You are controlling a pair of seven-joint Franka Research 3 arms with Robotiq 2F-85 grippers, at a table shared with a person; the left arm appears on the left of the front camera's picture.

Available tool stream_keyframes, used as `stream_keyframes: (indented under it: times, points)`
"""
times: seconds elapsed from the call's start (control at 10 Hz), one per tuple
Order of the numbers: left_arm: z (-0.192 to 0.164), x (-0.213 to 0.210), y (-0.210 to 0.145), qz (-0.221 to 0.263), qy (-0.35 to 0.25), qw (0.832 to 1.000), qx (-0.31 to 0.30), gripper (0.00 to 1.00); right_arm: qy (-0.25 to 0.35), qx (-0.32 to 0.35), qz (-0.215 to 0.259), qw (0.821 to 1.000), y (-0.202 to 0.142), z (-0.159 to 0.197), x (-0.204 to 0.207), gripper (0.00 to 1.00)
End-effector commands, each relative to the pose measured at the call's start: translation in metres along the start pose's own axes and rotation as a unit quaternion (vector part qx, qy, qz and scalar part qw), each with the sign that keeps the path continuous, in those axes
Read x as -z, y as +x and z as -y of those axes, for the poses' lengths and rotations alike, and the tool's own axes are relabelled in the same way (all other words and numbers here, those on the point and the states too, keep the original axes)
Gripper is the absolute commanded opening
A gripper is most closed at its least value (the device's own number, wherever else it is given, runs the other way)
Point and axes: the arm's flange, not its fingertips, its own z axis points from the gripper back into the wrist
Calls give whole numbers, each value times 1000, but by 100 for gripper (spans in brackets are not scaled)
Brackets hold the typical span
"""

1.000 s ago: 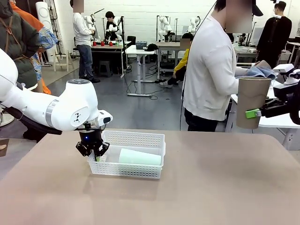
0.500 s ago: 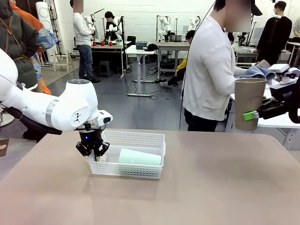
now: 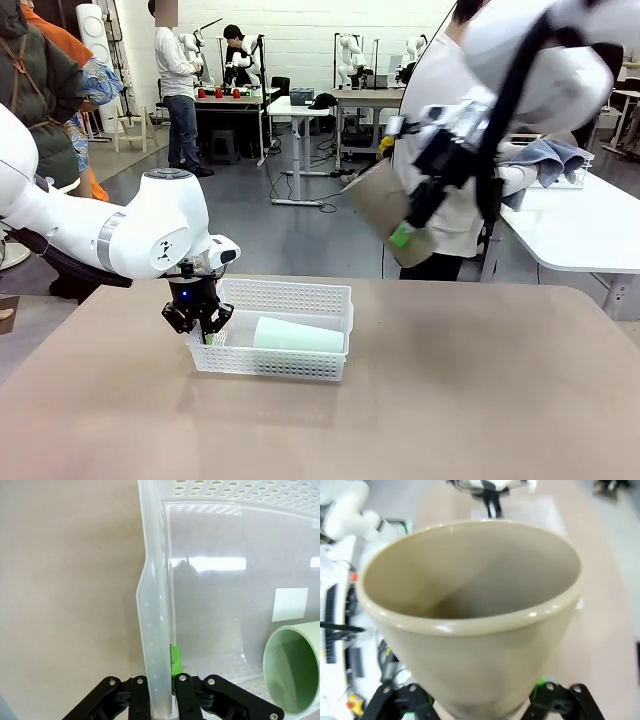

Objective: Clean and organize the cups into the basket.
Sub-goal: Pick up the Reusable plastic cup from the right side of the table and stack it inside the Organizing basket in the center of the table.

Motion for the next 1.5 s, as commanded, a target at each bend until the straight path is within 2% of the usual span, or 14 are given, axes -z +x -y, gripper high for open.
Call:
stream_keyframes:
  times: [0.0, 0.3, 0.5, 0.7, 1.0, 1.2, 1.4]
  points:
    - [0, 2, 0, -1, 1, 1000, 1, 0, 37, 6, -90, 995, 44, 46, 13, 80]
    - [0, 2, 0, -1, 1, 1000, 1, 0, 13, -5, -149, 989, 95, 72, 66, 80]
    - [0, 2, 0, -1, 1, 1000, 1, 0, -23, -25, -148, 988, 111, 81, 89, 80]
    - [0, 2, 0, -1, 1, 1000, 1, 0, -54, -46, -134, 988, 113, 89, 108, 80]
    - [0, 2, 0, -1, 1, 1000, 1, 0, -42, -66, -134, 988, 112, 100, 137, 80]
    - [0, 2, 0, -1, 1, 1000, 1, 0, -23, -72, -147, 986, 108, 94, 138, 80]
    - [0, 2, 0, -1, 1, 1000, 1, 0, -35, -55, -131, 989, 104, 98, 144, 80]
